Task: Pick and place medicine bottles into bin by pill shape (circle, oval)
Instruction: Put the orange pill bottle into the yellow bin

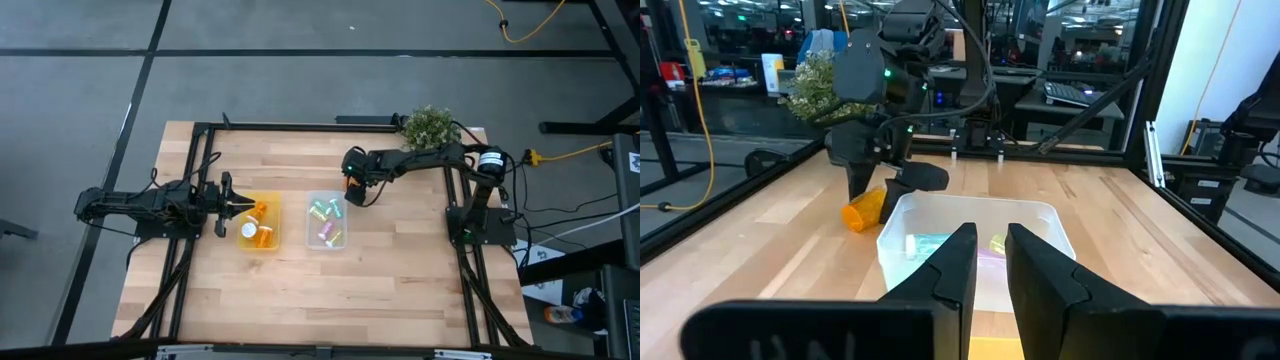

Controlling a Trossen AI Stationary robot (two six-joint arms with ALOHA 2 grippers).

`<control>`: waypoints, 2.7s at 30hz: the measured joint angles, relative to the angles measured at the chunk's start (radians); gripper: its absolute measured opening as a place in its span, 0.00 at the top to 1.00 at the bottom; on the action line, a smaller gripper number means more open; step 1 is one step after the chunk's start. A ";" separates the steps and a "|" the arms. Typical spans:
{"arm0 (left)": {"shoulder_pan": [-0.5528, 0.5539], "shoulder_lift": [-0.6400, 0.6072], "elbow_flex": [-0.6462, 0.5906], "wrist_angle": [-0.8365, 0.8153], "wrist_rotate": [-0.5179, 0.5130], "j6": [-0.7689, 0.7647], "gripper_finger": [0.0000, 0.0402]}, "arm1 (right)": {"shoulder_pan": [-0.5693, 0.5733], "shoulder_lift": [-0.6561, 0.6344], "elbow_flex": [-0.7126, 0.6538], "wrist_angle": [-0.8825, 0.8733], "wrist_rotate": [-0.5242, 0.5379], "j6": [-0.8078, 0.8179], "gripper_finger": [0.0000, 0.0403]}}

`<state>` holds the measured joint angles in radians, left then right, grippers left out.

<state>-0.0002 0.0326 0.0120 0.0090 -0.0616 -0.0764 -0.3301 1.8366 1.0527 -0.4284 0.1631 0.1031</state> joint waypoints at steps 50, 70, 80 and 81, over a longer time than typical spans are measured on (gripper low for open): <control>0.000 0.000 0.000 0.000 0.000 0.000 0.87 | -0.003 -0.066 0.224 -0.923 -0.514 0.307 0.59; 0.000 0.000 0.000 0.000 0.000 0.000 0.87 | 0.163 -0.064 0.352 -0.595 -0.859 0.880 0.59; 0.000 0.000 0.000 0.000 0.000 0.000 0.87 | 0.253 -0.021 0.353 -0.086 -0.901 1.305 0.59; 0.000 0.000 0.000 0.000 0.000 0.000 0.87 | 0.261 -0.007 0.353 -0.052 -0.901 1.345 0.59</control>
<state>-0.0006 0.0326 0.0120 0.0090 -0.0612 -0.0765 -0.0688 1.8296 1.4055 -0.4807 -0.7381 1.4484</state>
